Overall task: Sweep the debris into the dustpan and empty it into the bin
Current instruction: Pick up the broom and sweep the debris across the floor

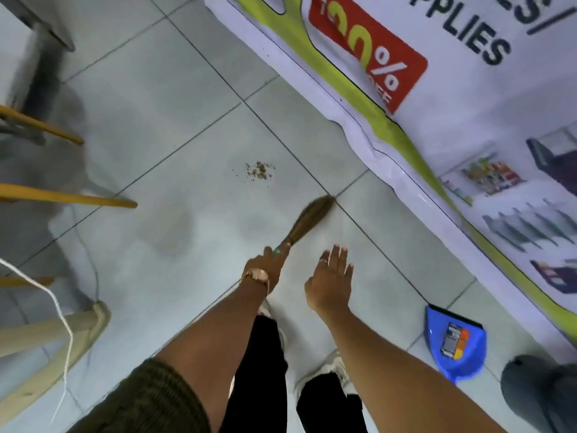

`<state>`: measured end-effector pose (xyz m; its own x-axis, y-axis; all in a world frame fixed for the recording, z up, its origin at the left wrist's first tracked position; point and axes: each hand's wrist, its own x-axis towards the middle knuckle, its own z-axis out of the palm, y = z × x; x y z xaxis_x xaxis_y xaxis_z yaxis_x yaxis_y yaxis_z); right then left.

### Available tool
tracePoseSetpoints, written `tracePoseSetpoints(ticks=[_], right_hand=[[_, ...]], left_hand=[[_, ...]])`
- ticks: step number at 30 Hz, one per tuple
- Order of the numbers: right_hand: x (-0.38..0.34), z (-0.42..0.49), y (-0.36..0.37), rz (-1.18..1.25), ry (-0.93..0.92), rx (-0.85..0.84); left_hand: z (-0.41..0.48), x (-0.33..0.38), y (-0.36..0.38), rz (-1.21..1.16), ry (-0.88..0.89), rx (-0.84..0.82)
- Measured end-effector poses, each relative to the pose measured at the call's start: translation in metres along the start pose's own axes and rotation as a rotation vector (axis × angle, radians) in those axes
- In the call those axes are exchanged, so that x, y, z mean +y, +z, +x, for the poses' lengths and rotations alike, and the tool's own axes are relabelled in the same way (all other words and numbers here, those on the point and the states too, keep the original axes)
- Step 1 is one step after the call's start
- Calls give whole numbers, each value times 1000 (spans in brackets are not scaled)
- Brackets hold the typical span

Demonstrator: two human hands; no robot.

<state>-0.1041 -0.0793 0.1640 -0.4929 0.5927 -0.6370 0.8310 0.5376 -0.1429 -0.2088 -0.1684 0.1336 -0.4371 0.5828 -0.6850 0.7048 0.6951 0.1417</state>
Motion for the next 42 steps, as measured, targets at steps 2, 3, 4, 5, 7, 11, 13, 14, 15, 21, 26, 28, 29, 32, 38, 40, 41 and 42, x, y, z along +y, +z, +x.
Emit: tracePoseSetpoints(ticks=[2,3,4,5,7,11,13,14,15,21,26,28,29,32,38,40,41,42], right_hand=[[-18,9,4,-41,-8,25],[-26,13,7,-44,-2,34],[-38,21,11,-43,4,44],[-48,28,15,-40,16,43],[-68,48,26,-43,33,28],[-98,87,51,-24,44,-4],[-108,108,67,-39,33,-34],[-111,116,71,-54,23,-44],[-112,124,74,-77,7,-52],[-109,155,78,-180,-38,-85],[-106,150,62,-185,-112,-11],[-107,143,53,-177,-138,27],[-106,139,48,-171,-150,44],[-99,127,39,-156,-147,64],[-76,108,50,-229,-169,41],[-75,111,58,-249,-168,23],[-76,112,61,-246,-170,22],[-78,113,66,-240,-173,20]], left_hand=[[4,-20,5,2,27,-45],[6,-29,8,1,35,-68],[12,-40,10,11,42,-77],[17,-49,11,24,49,-82],[34,-71,17,19,48,-97],[70,-106,42,-34,-45,-108],[93,-122,60,-98,-114,-91],[100,-127,65,-133,-143,-79],[107,-132,68,-171,-171,-67],[139,-155,64,-381,-243,-21],[125,-153,35,-397,-258,39],[110,-145,22,-365,-236,74],[101,-139,16,-348,-230,82],[79,-112,10,-339,-209,64],[60,-72,55,-415,-226,-82],[56,-75,76,-442,-267,-56],[55,-78,80,-463,-301,-47],[56,-82,82,-495,-337,-36]])
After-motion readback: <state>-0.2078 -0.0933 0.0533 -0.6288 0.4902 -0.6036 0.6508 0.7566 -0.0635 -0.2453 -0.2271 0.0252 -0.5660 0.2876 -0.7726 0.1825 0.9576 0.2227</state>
